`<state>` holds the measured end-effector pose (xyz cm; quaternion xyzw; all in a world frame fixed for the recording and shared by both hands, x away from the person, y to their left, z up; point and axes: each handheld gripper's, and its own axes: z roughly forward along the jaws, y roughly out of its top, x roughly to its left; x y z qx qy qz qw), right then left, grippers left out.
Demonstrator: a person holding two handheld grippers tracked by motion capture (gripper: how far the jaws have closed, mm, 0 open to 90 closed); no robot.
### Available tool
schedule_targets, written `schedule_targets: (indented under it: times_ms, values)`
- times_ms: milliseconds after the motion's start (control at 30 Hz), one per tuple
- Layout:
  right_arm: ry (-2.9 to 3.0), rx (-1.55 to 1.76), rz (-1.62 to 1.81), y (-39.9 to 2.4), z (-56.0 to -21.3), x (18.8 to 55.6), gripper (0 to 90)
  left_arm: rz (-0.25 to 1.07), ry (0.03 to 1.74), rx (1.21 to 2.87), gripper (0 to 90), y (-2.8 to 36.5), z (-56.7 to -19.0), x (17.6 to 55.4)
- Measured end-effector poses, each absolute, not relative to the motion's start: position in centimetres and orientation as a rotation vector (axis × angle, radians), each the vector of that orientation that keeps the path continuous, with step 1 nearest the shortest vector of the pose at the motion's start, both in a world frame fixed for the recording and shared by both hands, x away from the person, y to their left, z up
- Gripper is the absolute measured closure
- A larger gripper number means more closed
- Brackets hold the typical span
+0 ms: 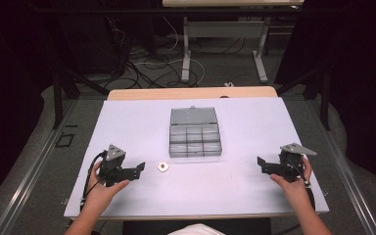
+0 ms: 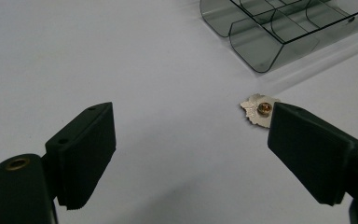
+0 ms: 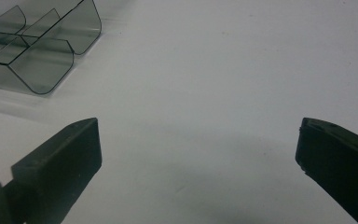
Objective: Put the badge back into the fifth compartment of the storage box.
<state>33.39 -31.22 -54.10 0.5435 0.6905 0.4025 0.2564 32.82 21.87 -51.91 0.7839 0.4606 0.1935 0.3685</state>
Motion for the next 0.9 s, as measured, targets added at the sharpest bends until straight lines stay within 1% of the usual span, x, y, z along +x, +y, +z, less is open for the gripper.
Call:
schedule_targets:
  times_ms: [100,467,900]
  values:
    - [1.874,1.476,1.090,-31.3,-54.1,33.4,0.1,0.510,1.178,2.017,15.7,21.6,-51.6,32.8]
    - [1.874,1.477,1.092,-31.3,-54.1,33.4,0.3,0.468,1.165,2.009,15.7,21.0,-50.3,33.4]
    - [1.873,1.489,1.090,-31.2,-54.2,33.4,0.5,0.460,1.131,2.057,16.1,20.0,-49.8,35.0]
